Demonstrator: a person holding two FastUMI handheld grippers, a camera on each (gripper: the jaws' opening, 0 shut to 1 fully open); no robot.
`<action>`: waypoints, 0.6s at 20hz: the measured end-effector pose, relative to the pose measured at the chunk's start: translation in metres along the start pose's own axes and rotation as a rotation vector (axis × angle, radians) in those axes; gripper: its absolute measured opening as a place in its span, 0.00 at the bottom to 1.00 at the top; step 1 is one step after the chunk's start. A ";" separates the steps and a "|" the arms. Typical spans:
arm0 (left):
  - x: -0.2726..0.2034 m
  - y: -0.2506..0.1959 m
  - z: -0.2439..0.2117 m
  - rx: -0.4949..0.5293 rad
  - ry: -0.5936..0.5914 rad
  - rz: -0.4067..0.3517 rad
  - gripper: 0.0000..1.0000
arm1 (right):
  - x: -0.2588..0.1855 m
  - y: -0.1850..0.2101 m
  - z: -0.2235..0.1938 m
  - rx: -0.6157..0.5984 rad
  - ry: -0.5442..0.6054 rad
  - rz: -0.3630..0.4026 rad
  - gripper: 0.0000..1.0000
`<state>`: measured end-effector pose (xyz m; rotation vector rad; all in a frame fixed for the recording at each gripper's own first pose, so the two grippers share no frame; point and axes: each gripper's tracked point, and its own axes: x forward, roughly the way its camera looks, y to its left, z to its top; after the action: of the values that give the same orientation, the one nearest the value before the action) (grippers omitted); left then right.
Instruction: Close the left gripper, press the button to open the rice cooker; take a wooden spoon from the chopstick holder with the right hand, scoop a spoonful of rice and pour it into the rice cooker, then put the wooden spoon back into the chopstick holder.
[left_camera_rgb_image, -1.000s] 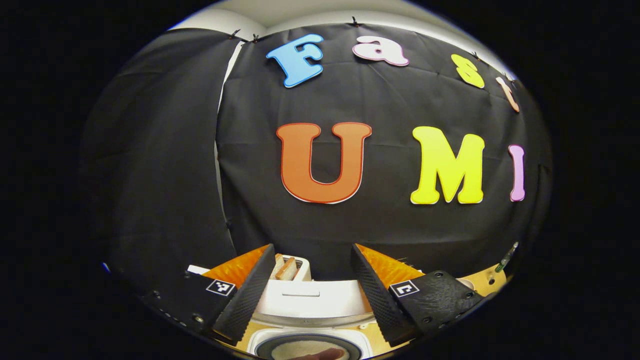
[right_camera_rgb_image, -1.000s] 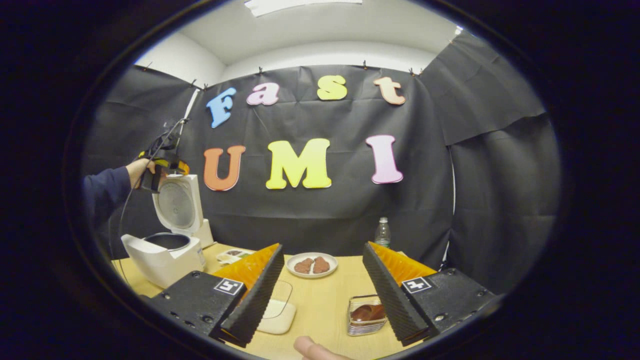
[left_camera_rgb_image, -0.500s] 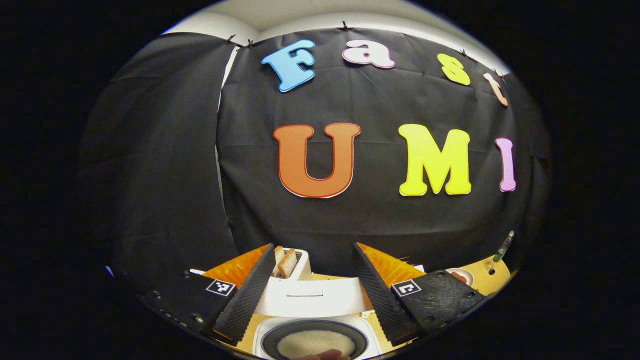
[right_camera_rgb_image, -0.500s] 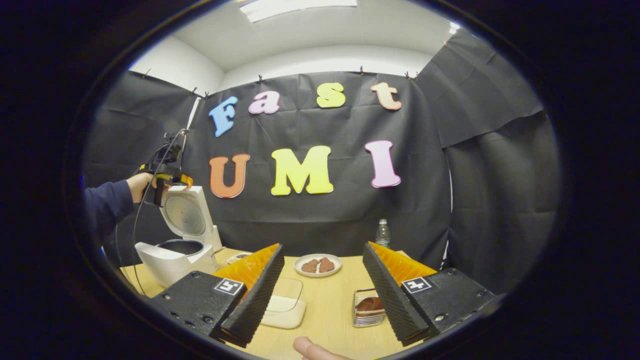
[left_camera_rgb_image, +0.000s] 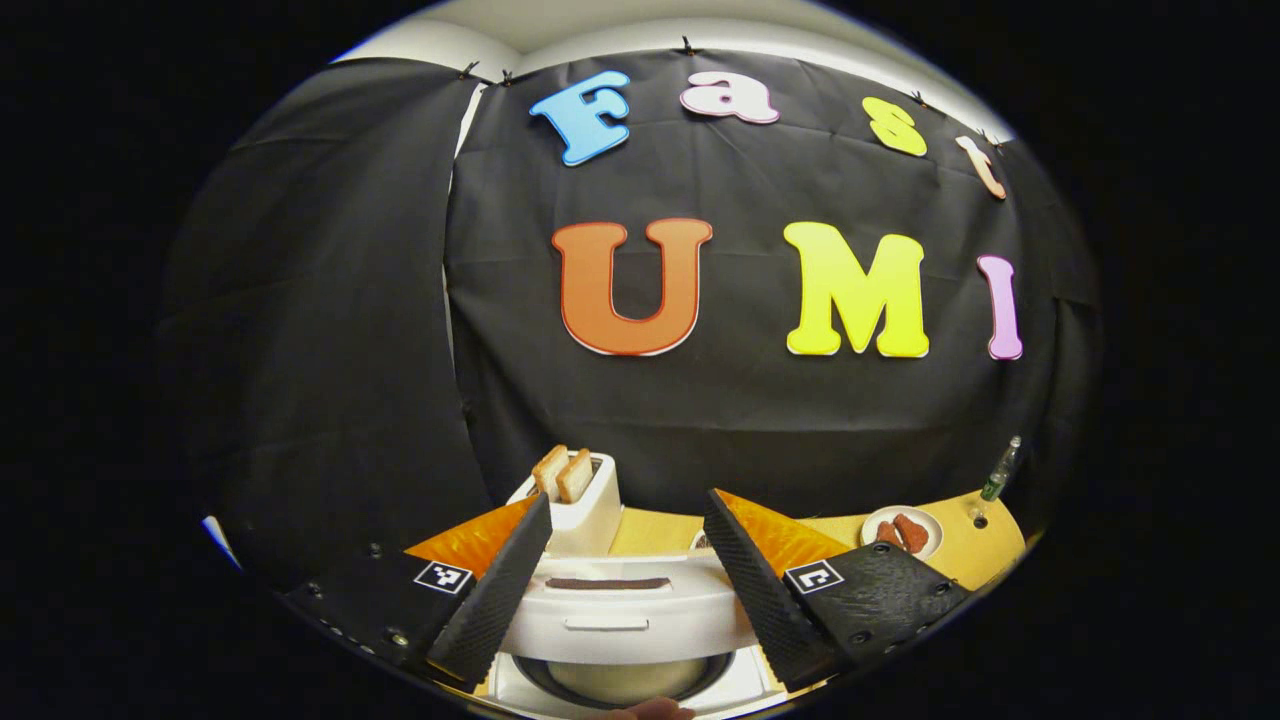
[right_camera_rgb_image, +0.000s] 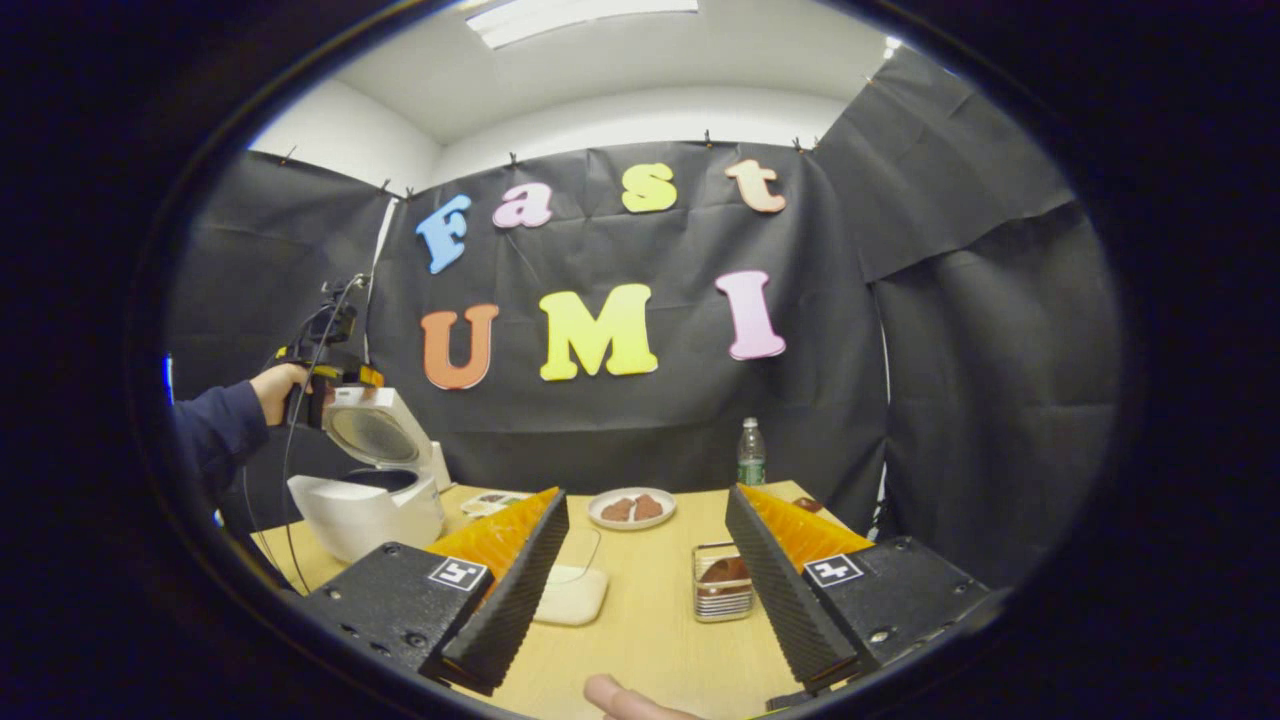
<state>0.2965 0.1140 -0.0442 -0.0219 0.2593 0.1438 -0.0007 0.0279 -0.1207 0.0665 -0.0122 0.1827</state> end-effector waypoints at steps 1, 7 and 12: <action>-0.003 0.001 -0.013 -0.003 0.021 0.004 0.98 | -0.004 -0.001 0.001 0.005 -0.002 -0.001 0.96; -0.022 0.001 -0.073 -0.014 0.110 -0.014 0.97 | -0.023 0.005 -0.009 0.011 0.009 0.020 0.99; -0.037 -0.001 -0.112 0.011 0.149 0.000 0.98 | -0.042 -0.002 -0.001 0.044 -0.042 -0.004 0.99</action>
<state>0.2326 0.1038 -0.1425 -0.0214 0.4086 0.1413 -0.0418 0.0183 -0.1228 0.1142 -0.0502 0.1777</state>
